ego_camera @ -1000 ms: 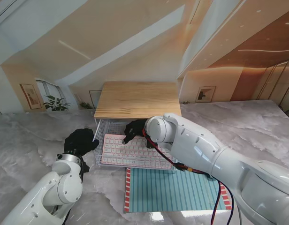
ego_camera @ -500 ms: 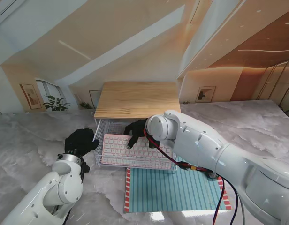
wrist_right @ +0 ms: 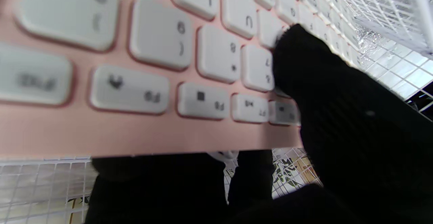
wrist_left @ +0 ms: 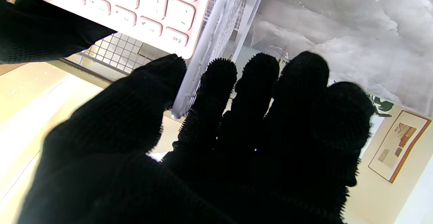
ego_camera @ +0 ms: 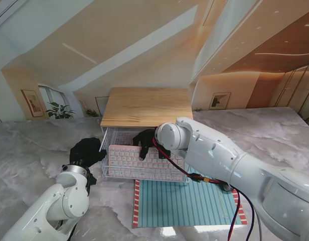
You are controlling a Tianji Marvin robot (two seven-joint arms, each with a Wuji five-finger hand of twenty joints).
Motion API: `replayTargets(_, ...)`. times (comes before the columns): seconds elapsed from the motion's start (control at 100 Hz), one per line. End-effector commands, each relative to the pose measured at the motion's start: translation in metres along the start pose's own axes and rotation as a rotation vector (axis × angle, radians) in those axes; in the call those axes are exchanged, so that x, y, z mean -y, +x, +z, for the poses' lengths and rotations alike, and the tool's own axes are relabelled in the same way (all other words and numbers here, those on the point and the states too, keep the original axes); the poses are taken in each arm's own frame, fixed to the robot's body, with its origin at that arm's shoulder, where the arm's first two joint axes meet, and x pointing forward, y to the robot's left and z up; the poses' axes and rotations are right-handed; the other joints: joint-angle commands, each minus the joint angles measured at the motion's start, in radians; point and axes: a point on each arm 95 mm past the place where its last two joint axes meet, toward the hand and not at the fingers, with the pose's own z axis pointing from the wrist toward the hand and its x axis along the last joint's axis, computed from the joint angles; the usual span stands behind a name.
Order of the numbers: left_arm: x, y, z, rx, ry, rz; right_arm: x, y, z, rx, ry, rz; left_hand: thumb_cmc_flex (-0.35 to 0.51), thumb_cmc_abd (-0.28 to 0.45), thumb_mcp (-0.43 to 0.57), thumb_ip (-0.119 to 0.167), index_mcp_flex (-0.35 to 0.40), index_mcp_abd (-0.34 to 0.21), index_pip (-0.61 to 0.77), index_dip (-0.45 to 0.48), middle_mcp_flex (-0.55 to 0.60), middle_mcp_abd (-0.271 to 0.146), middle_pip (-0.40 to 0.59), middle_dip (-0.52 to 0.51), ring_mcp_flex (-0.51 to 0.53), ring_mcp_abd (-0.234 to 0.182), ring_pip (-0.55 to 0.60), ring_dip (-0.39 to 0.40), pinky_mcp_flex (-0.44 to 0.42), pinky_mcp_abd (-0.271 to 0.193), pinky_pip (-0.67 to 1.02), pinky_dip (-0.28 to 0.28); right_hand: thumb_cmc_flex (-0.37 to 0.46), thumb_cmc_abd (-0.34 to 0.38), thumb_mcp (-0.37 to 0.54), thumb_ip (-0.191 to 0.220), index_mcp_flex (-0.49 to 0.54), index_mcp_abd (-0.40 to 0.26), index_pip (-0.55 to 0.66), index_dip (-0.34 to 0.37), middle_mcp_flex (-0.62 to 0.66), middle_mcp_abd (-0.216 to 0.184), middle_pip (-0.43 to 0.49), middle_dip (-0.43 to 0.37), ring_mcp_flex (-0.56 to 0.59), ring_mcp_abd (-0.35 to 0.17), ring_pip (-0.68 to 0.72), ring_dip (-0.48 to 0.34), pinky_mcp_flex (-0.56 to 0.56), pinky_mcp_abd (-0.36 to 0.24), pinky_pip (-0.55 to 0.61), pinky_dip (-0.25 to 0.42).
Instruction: Unroll the mouse pad and set up the keyboard and mouse from the tabletop organizer
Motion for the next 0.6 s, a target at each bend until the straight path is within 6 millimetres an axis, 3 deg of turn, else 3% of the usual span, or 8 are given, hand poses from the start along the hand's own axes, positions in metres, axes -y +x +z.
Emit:
replayTargets(0.0,-0.0024,0.0036,-0.0008,-0.004,-0.017,-0.01,0.007,0.0002,0.0019,-0.007,0.019,0.003,0.052,-0.029,0.026,-0.009,0.015,0.021,0.017,-0.011,0.025,0.015,0.013,0.015,0.034,0.046,0.023,0.002,0.028,-0.015,0.039,-0.011,0.107,0.009,0.07,-0.016,0.056,-0.027,0.071,0.004,0.057,-0.019,0.046,0.028,0.143,-0.095,0.156,0.01,0.078,-0.077,0.167,-0.043)
replayTargets(0.18,-0.0027,0.0036,-0.0011,-0.003,-0.017,-0.01,0.0071,-0.001,0.0022,-0.018,0.014,0.017,0.053,-0.029,0.027,-0.009,0.014,0.021,0.018,-0.011,0.026,0.016,0.013,0.015,0.035,0.044,0.023,0.002,0.028,-0.014,0.04,-0.012,0.15,0.007,0.07,-0.047,0.135,-0.031,0.151,0.033,0.142,-0.031,0.097,0.057,0.227,-0.116,0.226,0.02,0.167,-0.099,0.216,-0.063)
replayTargets(0.35,-0.0025,0.0035,-0.001,-0.004,-0.016,-0.01,0.0066,-0.0019,0.0017,-0.027,0.004,0.033,0.052,-0.03,0.027,-0.009,0.014,0.019,0.018,-0.011,0.025,0.015,0.013,0.015,0.035,0.045,0.023,0.001,0.028,-0.014,0.04,-0.013,0.188,0.002,0.1,-0.032,0.214,-0.008,0.21,0.091,0.212,-0.048,0.156,0.102,0.304,-0.147,0.299,0.046,0.263,-0.137,0.265,-0.089)
replayTargets(0.59,-0.0022,0.0032,-0.0016,-0.003,-0.014,-0.013,0.0052,-0.0024,-0.0029,-0.059,0.001,0.075,0.051,-0.028,0.027,-0.009,0.013,0.018,0.017,-0.012,0.023,0.014,0.012,0.014,0.032,0.046,0.023,0.001,0.028,-0.014,0.041,-0.014,0.225,0.019,0.117,-0.017,0.251,0.028,0.222,0.096,0.243,-0.024,0.174,0.115,0.339,-0.154,0.335,0.072,0.319,-0.157,0.27,-0.095)
